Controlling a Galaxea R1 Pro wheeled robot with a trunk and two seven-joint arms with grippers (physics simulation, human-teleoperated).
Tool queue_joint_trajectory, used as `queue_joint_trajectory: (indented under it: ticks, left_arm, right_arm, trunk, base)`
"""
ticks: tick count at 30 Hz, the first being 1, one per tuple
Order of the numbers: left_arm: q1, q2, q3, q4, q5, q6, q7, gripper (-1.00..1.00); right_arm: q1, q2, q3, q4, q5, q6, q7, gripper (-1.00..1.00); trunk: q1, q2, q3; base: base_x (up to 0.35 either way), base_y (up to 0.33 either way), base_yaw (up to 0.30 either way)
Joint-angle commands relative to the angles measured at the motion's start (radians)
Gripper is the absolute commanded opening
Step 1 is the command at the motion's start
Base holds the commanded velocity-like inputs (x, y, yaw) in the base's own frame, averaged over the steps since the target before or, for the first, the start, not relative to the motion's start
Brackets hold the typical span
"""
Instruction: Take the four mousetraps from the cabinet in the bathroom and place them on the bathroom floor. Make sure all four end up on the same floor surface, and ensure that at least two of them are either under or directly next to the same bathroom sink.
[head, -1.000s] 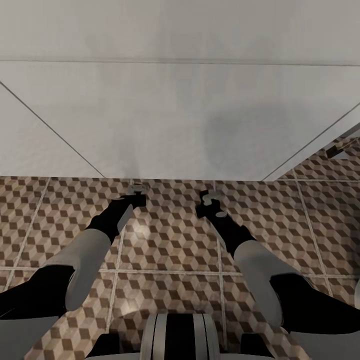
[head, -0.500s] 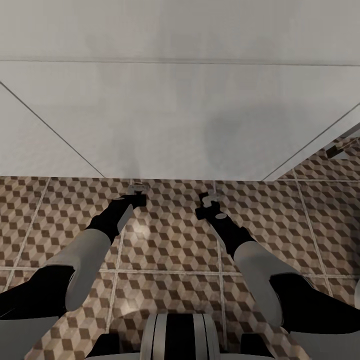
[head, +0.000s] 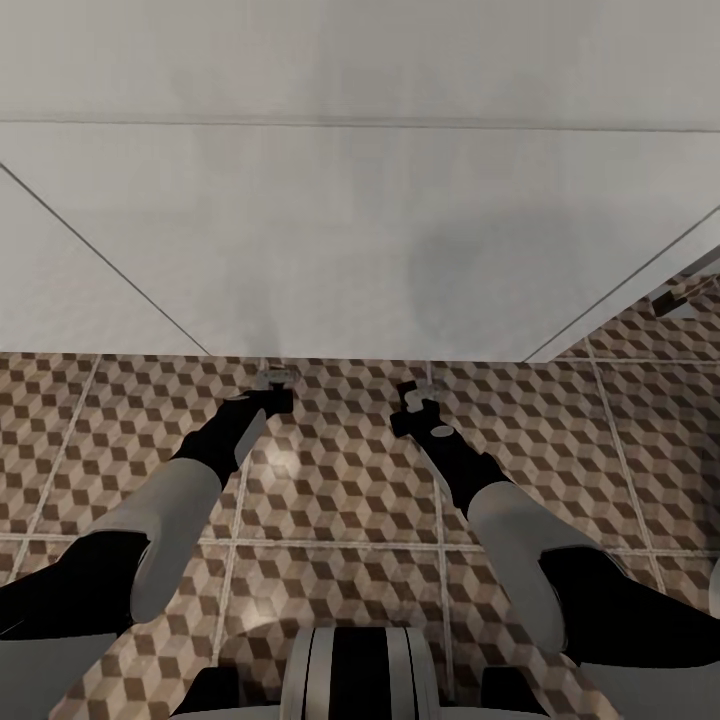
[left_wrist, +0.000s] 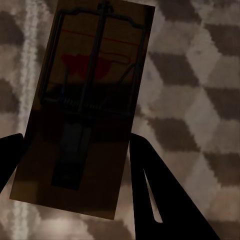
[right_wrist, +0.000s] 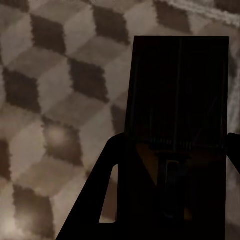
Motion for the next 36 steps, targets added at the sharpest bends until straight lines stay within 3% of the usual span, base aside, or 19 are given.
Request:
queue_joint_trajectory:
  ticks: [1,20,36]
  left_arm:
    - [0.000,0.000,-0.002,-0.002,0.000,0.006,0.006,-1.00]
    - [0.005,0.000,-0.002,0.000,0.001,0.005,0.004,-1.00]
    - [0.006,-0.007,-0.002,-0.006,0.001,0.004,0.004,-1.00]
  right_arm:
    - [0.000,0.000,0.000,-0.003,0.009,0.005,0.003,-1.00]
    - [-0.004,0.000,0.000,-0.052,0.010,0.040,0.003,-1.00]
    - [-0.045,0.000,0.000,-0.048,0.013,0.062,0.000,-1.00]
  trunk:
    - [0.000,0.000,0.000]
    - [0.000,0.000,0.000]
    - [0.000,0.000,0.000]
  base:
    - [0.000,0.000,0.000]
    - [0.000,0.000,0.000]
    - [0.000,0.000,0.000]
